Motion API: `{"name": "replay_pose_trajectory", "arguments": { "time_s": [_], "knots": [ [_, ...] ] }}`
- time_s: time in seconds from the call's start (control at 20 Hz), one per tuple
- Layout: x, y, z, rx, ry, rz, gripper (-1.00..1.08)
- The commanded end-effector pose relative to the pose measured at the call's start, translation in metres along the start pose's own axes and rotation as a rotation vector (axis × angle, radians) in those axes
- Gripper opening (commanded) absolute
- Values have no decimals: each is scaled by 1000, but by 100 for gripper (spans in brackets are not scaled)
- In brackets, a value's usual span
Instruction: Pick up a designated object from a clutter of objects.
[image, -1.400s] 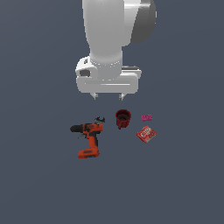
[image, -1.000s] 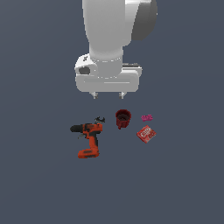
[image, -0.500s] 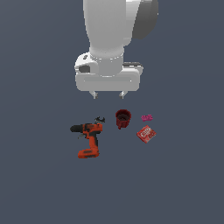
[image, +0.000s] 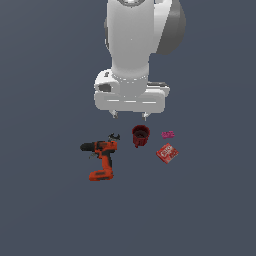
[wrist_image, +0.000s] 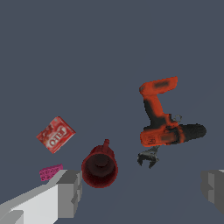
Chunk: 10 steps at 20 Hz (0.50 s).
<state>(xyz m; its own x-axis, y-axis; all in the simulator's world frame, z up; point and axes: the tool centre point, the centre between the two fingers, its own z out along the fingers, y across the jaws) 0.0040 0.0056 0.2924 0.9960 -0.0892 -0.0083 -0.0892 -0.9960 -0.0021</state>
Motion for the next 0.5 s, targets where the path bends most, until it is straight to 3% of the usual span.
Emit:
{"name": "replay_pose_trajectory", "arguments": {
  "time_s": [0.0,0.45],
  "knots": [
    [2,-8,9,-2,0,32,100],
    [10,-44,51,-8,4,183,100]
  ]
}}
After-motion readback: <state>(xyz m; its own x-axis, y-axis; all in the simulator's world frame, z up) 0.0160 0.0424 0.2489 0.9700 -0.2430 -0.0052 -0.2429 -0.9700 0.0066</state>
